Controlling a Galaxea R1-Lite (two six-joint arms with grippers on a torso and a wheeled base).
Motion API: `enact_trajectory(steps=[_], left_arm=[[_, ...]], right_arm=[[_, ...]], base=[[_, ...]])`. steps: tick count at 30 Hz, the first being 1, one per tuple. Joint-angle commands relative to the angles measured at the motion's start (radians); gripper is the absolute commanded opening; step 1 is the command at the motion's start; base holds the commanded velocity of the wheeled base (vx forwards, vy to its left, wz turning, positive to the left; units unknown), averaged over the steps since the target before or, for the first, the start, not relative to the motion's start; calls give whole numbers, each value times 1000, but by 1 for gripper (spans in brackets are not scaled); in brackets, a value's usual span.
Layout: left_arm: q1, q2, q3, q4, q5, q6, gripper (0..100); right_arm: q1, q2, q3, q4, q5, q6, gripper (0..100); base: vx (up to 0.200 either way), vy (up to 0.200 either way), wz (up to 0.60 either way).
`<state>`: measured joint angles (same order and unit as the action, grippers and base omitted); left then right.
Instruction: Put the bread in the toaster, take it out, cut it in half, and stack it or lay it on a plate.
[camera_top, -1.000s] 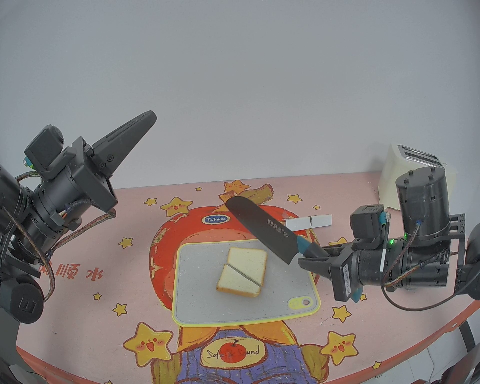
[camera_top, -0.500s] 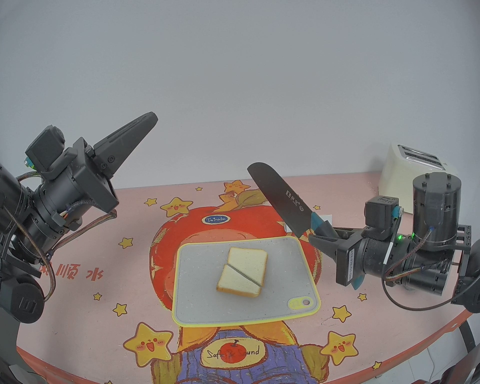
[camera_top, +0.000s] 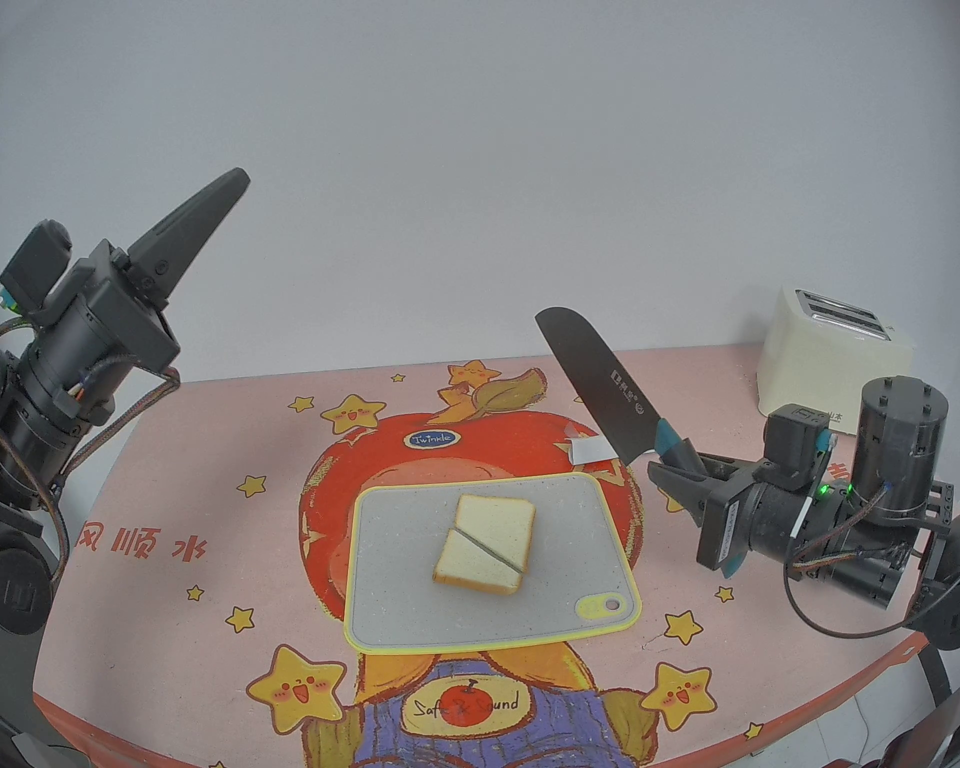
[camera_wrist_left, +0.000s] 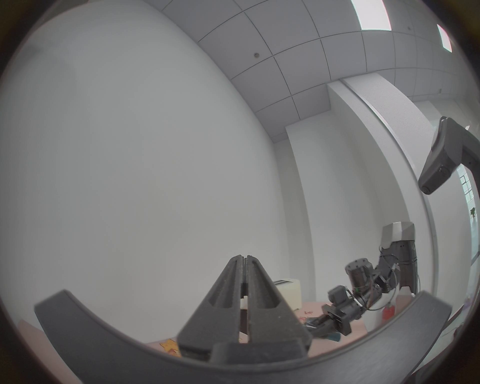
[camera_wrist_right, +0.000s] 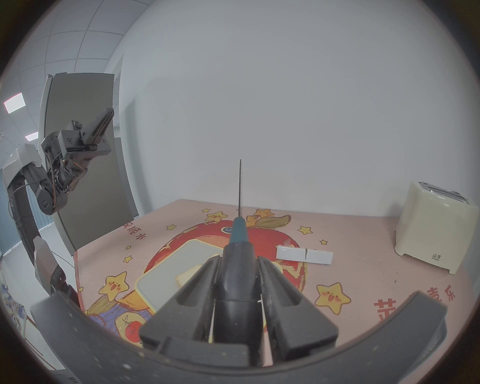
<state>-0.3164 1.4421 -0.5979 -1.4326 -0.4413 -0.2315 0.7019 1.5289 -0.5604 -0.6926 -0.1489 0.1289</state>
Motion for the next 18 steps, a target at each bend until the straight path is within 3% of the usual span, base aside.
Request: enact_trajectory(steps=[1, 6, 18], left_arm=[[10, -52, -3, 20, 39, -2, 0], [10, -52, -62, 27, 98, 0, 0], [8, -103, 9, 47, 90, 24, 0]], right_arm=[[-12, -53, 20, -2, -8, 5, 0], [-4, -95, 28, -1, -61, 3, 0], [22, -59, 51, -8, -172, 5, 0]], base=[[0, 0, 0], [0, 0, 0], [0, 0, 0]])
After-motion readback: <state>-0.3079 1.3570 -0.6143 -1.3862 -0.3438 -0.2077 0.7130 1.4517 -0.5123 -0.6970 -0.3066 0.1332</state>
